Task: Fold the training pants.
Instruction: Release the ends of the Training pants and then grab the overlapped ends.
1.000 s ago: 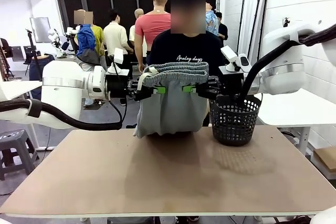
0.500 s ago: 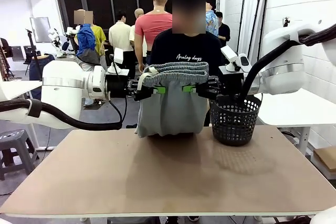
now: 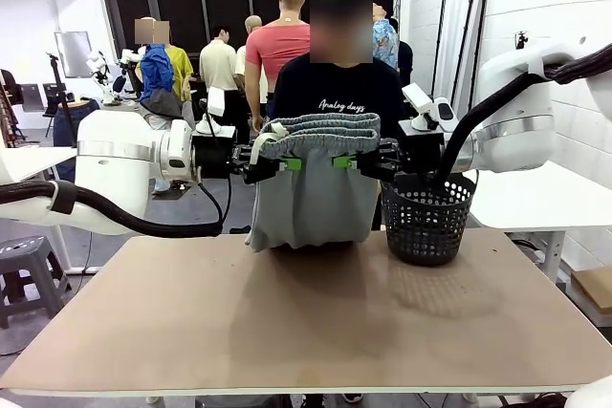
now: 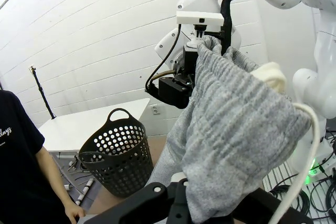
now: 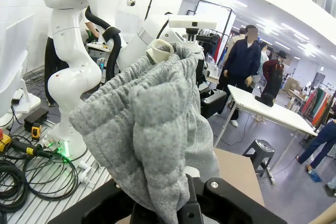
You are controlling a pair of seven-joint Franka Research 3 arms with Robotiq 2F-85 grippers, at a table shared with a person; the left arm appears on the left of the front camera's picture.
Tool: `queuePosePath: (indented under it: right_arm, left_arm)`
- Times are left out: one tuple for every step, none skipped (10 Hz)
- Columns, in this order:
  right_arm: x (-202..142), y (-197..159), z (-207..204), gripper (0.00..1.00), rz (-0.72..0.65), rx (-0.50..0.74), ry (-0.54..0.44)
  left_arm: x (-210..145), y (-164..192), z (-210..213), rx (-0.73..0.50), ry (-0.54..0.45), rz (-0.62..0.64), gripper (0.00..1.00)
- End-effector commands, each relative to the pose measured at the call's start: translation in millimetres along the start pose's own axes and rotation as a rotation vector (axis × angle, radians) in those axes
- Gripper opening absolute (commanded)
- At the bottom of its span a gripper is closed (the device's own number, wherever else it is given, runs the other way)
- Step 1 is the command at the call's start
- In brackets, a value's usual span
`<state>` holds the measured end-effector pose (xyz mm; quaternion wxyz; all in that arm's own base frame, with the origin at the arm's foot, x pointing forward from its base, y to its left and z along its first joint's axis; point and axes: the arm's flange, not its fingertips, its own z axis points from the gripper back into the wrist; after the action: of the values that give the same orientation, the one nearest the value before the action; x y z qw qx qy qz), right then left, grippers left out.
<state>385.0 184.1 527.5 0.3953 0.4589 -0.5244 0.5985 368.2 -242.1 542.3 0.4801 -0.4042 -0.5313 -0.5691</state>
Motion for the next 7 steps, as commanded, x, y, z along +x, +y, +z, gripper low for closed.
queuePosePath:
  right_arm:
    - [2.0, 0.5, -1.9, 0.00, -0.001, -0.007, -0.017]
    - [2.0, 0.5, -1.9, 0.00, -0.001, -0.007, -0.017]
    - [2.0, 0.5, -1.9, 0.00, -0.001, -0.007, -0.017]
    - [2.0, 0.5, -1.9, 0.00, -0.001, -0.007, -0.017]
    - [2.0, 0.5, -1.9, 0.00, -0.001, -0.007, -0.017]
    - [2.0, 0.5, -1.9, 0.00, -0.001, -0.007, -0.017]
    - [2.0, 0.5, -1.9, 0.00, -0.001, -0.007, -0.017]
  left_arm:
    - [2.3, -3.2, 0.5, 0.012, -0.015, 0.006, 0.00]
    - [2.3, -3.2, 0.5, 0.012, -0.015, 0.006, 0.00]
    - [2.3, -3.2, 0.5, 0.012, -0.015, 0.006, 0.00]
    - [2.3, -3.2, 0.5, 0.012, -0.015, 0.006, 0.00]
    - [2.3, -3.2, 0.5, 0.012, -0.015, 0.006, 0.00]
    - [2.3, -3.2, 0.5, 0.012, -0.015, 0.006, 0.00]
    - [2.3, -3.2, 0.5, 0.012, -0.015, 0.006, 0.00]
